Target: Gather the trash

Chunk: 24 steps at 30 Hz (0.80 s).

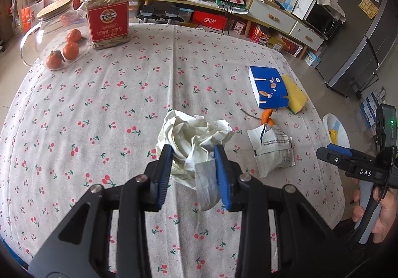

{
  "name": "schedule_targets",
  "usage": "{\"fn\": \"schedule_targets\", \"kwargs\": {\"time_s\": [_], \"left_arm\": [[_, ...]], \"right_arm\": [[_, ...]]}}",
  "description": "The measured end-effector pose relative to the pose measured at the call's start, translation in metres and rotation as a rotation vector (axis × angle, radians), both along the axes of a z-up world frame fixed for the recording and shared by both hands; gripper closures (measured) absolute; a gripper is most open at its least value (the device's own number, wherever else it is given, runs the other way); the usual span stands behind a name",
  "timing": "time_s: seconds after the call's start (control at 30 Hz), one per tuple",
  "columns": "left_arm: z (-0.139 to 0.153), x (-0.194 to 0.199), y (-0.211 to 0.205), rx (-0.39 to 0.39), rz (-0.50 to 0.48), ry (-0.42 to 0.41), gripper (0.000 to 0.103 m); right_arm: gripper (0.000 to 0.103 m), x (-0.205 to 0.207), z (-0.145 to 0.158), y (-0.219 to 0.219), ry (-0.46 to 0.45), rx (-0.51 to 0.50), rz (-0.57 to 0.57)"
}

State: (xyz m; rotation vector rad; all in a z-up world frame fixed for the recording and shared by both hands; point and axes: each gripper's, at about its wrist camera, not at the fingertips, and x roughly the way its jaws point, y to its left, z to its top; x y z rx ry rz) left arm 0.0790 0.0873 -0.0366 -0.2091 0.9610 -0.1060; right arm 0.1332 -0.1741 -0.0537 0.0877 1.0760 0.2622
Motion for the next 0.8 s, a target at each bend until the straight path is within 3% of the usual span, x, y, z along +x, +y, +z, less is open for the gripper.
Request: {"fn": "schedule_targets", "kwargs": {"time_s": [0.37,0.8], "left_arm": [[0.012,0.008,-0.027,-0.032,-0.046,-0.022,0.068],[0.019,0.037,-0.1,-0.045,-0.158,-0.026,0.068]], "right_arm": [[0.015,-0.003,0.009,-0.06,-0.019,0.023,-0.101],[0.015,-0.001,0.021,-0.146,-0.04,0.064,-0.255]]}}
